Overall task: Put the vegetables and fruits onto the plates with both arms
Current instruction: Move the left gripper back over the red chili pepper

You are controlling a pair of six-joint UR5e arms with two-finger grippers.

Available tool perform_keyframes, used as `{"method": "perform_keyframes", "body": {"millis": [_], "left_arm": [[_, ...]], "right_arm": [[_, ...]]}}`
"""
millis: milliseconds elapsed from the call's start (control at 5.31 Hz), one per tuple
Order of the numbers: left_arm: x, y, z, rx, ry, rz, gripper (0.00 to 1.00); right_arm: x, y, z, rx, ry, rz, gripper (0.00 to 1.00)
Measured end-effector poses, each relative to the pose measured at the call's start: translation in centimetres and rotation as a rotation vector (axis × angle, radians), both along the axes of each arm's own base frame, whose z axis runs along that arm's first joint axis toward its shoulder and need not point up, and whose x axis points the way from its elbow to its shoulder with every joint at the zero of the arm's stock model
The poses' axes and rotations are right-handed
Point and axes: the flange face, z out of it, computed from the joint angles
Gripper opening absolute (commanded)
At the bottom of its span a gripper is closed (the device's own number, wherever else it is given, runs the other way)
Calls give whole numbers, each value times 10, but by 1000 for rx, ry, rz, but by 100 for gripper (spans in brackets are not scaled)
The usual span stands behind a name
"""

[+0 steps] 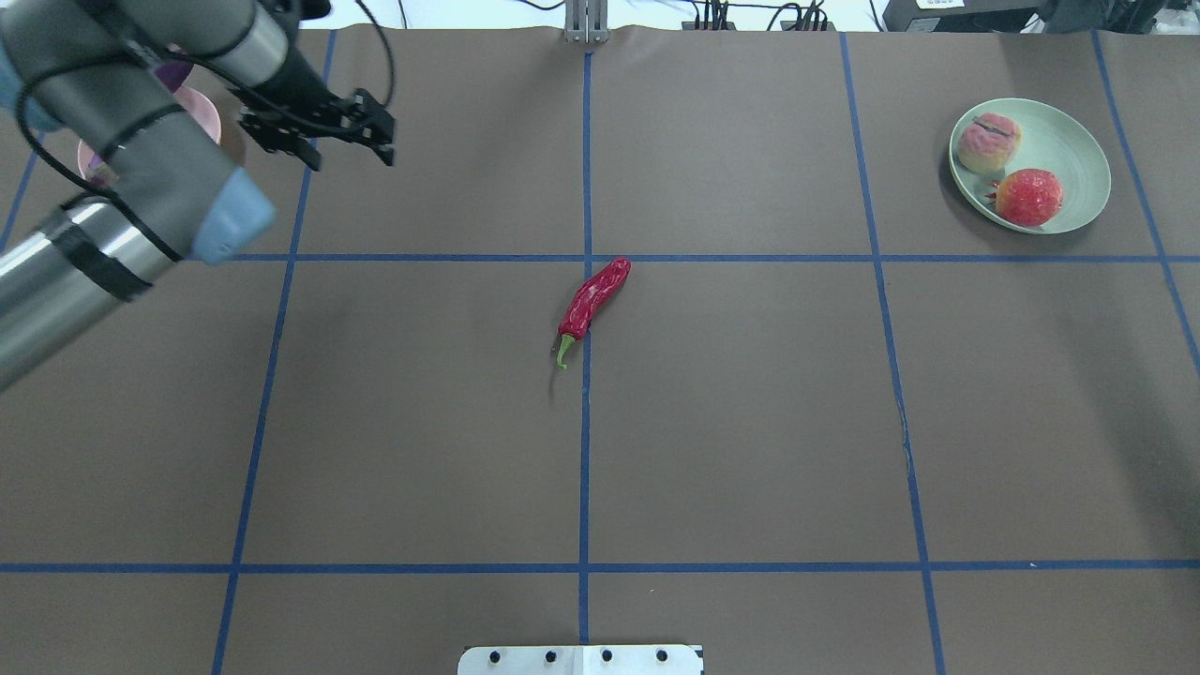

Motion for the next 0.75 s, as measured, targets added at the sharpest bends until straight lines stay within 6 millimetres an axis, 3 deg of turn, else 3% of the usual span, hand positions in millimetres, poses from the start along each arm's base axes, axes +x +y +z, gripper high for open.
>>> {"method": "perform_keyframes", "body": {"millis": [188,377,565,753], "left_arm": [[80,35,-47,-19,-12,-51,100],[153,68,-74,-20,-43,-85,99],[212,102,-89,-3,-76,-91,90],[242,127,-92,12,-92,-82,80]], "right_arm": [[0,0,0,1,1,0,100],[0,0,0,1,1,1,100],[0,0,0,0,0,1,100],[0,0,-1,0,0,1,100]]}}
